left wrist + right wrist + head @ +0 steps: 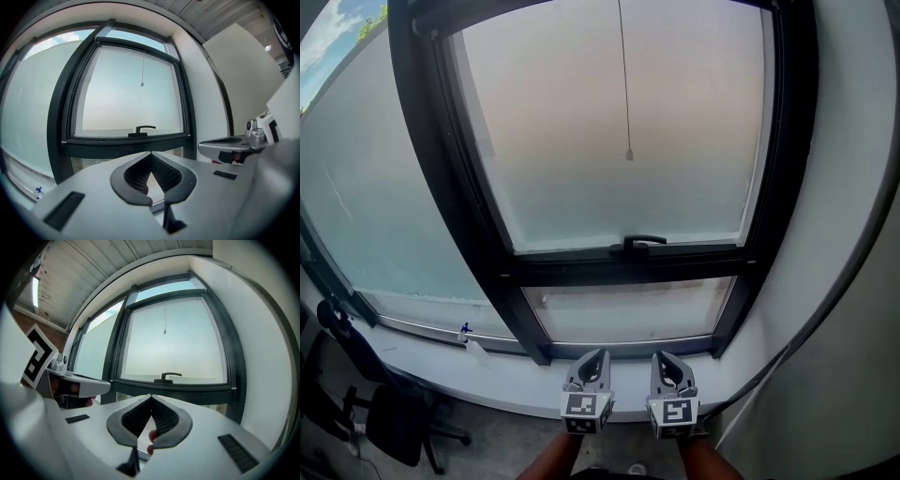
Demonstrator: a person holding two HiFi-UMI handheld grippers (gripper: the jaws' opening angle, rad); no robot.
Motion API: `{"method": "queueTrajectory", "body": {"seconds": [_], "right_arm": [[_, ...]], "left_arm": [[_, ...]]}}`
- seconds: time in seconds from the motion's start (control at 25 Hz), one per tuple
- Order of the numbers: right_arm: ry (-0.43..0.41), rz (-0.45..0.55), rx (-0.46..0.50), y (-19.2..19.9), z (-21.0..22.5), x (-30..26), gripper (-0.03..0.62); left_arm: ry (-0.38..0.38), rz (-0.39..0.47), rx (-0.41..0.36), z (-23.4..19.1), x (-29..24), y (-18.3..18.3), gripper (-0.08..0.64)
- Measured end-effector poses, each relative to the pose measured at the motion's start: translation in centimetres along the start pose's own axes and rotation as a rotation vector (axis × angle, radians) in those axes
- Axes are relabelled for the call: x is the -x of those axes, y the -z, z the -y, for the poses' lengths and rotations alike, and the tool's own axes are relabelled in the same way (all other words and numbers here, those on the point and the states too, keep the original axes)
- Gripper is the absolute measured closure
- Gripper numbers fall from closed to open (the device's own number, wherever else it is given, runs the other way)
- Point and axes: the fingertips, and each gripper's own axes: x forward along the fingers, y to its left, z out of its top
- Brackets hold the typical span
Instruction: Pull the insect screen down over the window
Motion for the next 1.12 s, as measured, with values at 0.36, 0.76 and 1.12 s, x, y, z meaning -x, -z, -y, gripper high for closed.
{"method": "queueTrajectory", "body": {"seconds": [0.36,0.76,1.12], "right_arm": [[0.084,-0.063,-0.051,0.7,3.5,-5.7,0.589],[0.116,-0.082,-0.009,0.3,4.5,-12.3,0.589],[0.147,-0.007,0.053,-2.4,5.2,-16.0,0.589]], "left_arm": [[0.028,-0.003,0.035,-2.7,-5.8,0.5,0.557],[0.123,0.047,0.034,-5.3,-12.2,-2.5,0.557],[0.159,0.113,0.056,-8.6,-15.4,-6.2,0.557]]}}
